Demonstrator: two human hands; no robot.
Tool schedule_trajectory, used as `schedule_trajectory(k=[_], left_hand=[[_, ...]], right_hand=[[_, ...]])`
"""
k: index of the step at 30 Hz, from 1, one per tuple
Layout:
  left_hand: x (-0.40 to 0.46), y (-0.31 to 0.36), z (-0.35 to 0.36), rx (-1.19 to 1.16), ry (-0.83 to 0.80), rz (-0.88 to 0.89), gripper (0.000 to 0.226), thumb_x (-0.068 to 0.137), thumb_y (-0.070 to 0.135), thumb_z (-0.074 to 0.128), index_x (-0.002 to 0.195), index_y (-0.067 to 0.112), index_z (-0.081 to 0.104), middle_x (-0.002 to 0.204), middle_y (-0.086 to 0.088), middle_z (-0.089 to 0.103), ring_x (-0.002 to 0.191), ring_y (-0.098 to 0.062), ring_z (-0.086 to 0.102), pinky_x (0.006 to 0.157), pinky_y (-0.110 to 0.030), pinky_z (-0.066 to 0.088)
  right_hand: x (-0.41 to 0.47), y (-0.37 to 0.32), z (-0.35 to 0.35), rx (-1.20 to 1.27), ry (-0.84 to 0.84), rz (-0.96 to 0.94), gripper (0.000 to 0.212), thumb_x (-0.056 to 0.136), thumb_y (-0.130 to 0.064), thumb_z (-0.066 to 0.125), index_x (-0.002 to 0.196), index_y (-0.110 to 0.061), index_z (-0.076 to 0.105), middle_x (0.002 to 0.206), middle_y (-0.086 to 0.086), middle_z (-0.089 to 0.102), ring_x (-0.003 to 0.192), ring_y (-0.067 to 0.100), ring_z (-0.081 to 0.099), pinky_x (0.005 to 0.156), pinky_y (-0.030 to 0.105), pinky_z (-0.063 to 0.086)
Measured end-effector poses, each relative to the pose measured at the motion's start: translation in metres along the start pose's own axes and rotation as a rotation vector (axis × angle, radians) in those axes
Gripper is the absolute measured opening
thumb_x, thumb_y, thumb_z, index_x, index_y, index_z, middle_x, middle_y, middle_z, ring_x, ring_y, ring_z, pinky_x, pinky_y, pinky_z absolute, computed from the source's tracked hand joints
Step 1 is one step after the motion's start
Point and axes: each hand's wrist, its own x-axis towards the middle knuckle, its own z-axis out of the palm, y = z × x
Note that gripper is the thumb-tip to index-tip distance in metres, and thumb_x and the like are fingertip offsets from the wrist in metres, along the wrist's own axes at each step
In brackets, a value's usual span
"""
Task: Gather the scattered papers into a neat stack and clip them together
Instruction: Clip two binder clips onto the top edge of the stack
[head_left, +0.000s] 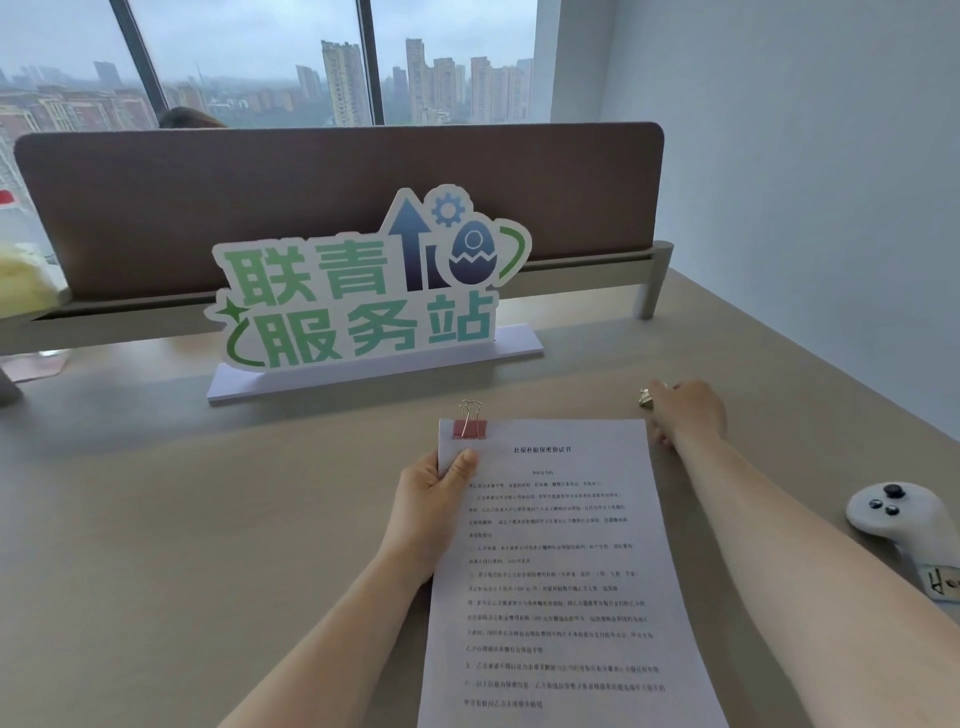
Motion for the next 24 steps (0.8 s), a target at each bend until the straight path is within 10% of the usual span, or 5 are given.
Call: schedule_trajectory(k=[8, 17, 24], left_hand=[[-0.001, 0.001, 0.0, 0.02, 0.001, 0.026, 0.014, 0.095, 0.018, 0.059, 0.093, 0.008, 0.069, 0.089, -0.016, 0.077, 0.079, -0.032, 0.074, 0.073, -0.044, 0.061], [-0.003, 0.002, 0.001, 0.038, -0.002, 0.017, 0.014, 0.095, 0.019, 0.059, 0.092, 0.011, 0.069, 0.088, -0.014, 0.077, 0.079, -0.031, 0.074, 0.072, -0.043, 0.061], [-0.005, 0.004, 0.001, 0.041, -0.009, 0.012, 0.015, 0.095, 0.021, 0.06, 0.093, 0.008, 0.069, 0.087, -0.014, 0.077, 0.079, -0.032, 0.074, 0.071, -0.043, 0.061]], right_hand=[[-0.002, -0.007, -0.002, -0.048, -0.021, 0.037, 0.037, 0.095, -0.027, 0.043, 0.118, -0.013, 0.068, 0.122, 0.015, 0.066, 0.113, 0.037, 0.061, 0.093, 0.039, 0.047], [-0.006, -0.012, -0.016, 0.077, -0.109, -0.004, 0.022, 0.091, -0.013, 0.039, 0.088, -0.011, 0.06, 0.082, 0.012, 0.067, 0.06, 0.032, 0.069, 0.066, 0.034, 0.05], [-0.027, -0.027, -0.042, 0.352, -0.229, -0.074, 0.013, 0.091, -0.002, 0.057, 0.083, -0.008, 0.066, 0.093, 0.014, 0.063, 0.078, 0.026, 0.065, 0.074, 0.039, 0.062]])
